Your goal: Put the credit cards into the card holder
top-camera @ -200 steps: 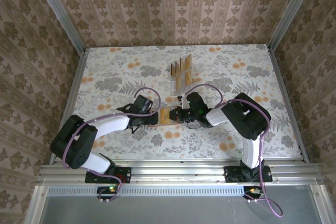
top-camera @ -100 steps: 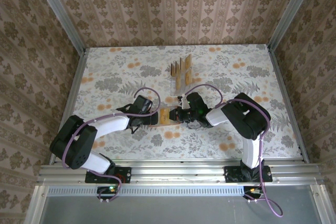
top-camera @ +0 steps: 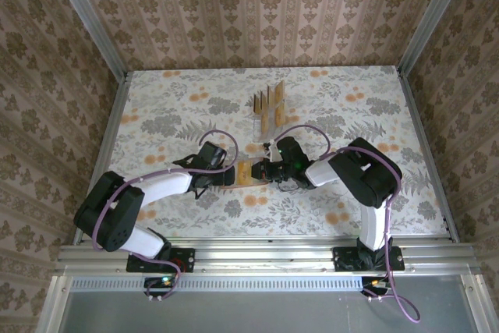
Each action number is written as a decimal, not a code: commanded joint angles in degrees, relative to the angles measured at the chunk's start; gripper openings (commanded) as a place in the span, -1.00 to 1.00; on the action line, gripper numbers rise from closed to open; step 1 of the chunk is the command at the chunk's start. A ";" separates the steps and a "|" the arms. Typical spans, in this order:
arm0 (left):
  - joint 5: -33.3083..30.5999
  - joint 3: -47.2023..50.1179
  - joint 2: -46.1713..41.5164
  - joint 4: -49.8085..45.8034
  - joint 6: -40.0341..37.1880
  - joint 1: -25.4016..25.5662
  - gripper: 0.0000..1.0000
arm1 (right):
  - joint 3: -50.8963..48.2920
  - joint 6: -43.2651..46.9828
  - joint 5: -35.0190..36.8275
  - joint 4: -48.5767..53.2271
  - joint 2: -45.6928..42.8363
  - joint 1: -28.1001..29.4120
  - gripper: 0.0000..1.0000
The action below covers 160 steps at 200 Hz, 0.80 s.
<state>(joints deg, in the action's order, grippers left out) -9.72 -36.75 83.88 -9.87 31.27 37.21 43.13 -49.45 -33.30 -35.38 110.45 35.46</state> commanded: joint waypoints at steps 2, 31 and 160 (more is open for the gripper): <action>-1.06 1.08 -0.56 -2.83 0.21 0.31 1.00 | 0.36 1.83 -1.46 7.94 2.80 0.40 -1.00; -1.08 1.07 -0.56 -2.79 0.25 0.32 1.00 | 1.05 1.86 -1.59 8.74 3.25 0.40 -1.00; -0.87 1.02 -0.78 -2.77 0.12 0.26 1.00 | 2.94 1.70 -1.70 10.36 4.93 0.48 -1.00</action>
<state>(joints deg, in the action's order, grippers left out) -9.72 -36.75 83.88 -9.89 31.27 37.21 46.44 -49.28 -35.66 -32.77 112.49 35.40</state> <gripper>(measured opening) 0.999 0.068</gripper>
